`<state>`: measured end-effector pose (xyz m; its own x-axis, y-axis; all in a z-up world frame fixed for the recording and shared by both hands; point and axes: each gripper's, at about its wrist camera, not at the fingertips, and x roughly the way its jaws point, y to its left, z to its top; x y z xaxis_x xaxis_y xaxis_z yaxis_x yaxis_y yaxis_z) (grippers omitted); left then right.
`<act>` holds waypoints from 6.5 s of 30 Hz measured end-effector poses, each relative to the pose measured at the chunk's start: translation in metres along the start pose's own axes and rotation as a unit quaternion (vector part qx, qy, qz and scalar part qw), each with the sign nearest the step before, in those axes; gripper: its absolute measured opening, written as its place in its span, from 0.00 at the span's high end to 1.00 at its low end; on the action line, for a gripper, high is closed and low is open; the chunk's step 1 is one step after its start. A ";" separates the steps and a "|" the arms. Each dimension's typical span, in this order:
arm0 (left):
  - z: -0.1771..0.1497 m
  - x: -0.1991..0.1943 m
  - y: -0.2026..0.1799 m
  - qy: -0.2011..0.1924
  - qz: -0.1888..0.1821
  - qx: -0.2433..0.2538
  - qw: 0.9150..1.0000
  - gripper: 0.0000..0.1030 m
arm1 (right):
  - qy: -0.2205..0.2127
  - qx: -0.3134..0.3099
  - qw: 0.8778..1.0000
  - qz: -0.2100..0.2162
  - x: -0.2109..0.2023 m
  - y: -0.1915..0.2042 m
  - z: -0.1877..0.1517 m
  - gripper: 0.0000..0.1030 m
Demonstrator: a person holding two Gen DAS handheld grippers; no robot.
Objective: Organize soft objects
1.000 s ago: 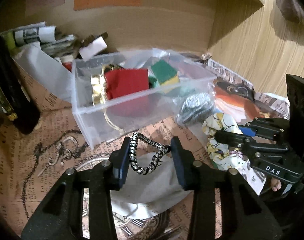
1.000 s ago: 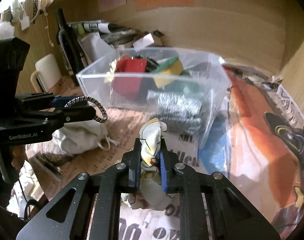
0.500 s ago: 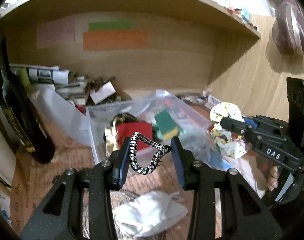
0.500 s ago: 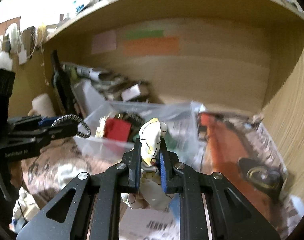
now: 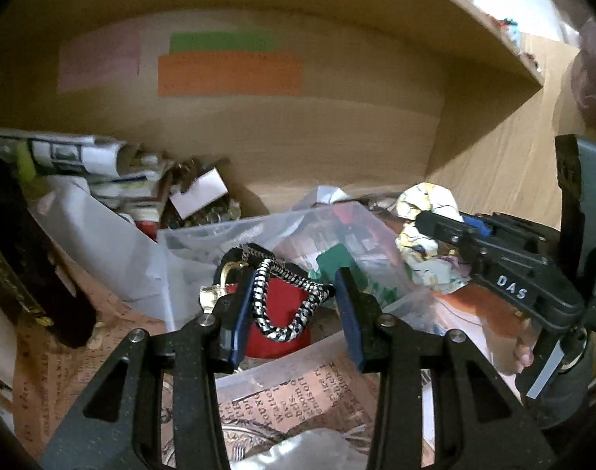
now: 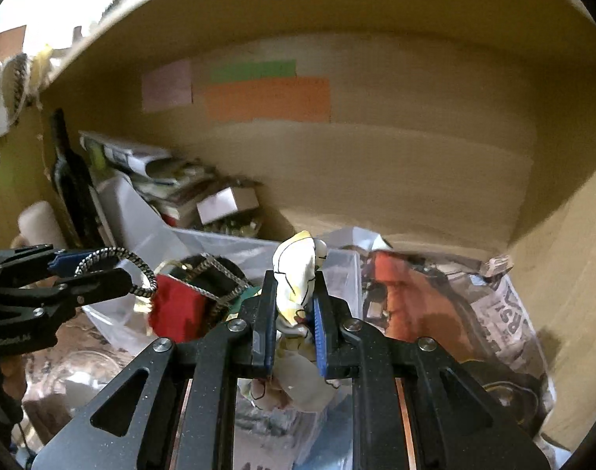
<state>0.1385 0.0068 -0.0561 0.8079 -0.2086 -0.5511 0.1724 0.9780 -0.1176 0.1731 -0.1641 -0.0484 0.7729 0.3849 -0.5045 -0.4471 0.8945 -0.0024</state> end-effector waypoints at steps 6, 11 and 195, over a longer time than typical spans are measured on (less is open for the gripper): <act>-0.007 0.035 0.005 0.042 -0.001 0.002 0.999 0.61 | 0.038 -0.007 0.999 -0.005 0.032 -0.001 -0.006 0.86; -0.011 0.051 0.014 0.063 0.006 -0.003 0.998 0.61 | 0.060 -0.011 0.998 -0.010 0.047 -0.002 -0.011 0.86; -0.008 -0.146 -0.024 -0.187 0.076 -0.002 0.980 0.00 | -0.151 0.009 0.988 0.045 -0.138 0.040 0.008 0.00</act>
<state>0.0124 0.0136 0.0207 0.9739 -0.0462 -0.2222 0.0331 0.9975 -0.0623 0.0522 -0.1795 0.0285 0.8309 0.5103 -0.2219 -0.5137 0.8567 0.0470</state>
